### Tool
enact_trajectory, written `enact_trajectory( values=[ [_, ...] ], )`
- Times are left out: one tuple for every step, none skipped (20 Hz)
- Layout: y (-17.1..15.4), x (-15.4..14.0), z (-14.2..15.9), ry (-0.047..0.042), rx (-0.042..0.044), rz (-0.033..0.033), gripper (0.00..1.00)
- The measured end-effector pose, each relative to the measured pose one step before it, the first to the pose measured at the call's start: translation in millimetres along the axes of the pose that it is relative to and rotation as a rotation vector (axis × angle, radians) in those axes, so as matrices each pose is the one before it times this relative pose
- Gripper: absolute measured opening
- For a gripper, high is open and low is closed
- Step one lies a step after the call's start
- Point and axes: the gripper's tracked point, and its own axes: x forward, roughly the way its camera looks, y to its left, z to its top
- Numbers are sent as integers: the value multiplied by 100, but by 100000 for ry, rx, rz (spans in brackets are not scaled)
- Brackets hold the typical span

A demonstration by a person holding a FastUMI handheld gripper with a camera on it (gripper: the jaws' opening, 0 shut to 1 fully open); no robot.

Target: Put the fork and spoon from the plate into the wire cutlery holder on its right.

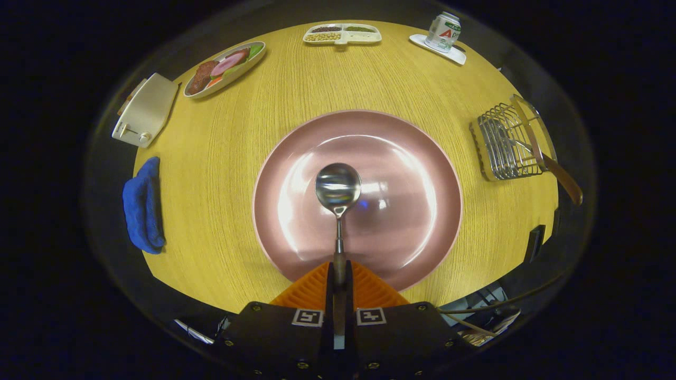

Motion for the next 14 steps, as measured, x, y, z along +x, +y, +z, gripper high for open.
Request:
enact_trajectory(
  values=[
    [-219,-281,226,-622,-977,-1036,9],
    [-271,-463,331,-284,-440,-893,9],
    [-65,-396,127,-516,-469,-743,9],
    [-170,-460,299,-594,-541,-759,9],
    [-267,-338,131,-146,-435,-1161,9],
    [-290,-458,266,-303,-350,-1337,9],
    [-197,-419,285,-600,-407,-1168,9],
    [-199,-387,270,-433,-176,-959,9],
    [-200,-386,174,-300,-305,-842,9],
    [-216,-352,168,-225,-181,-722,9],
    [-162,-289,162,-294,-75,-490,8],
    [-204,-304,276,-381,-47,-398,9],
    [-231,-331,134,-485,89,-528,8],
    [-270,-344,240,-660,397,-499,9]
  ],
)
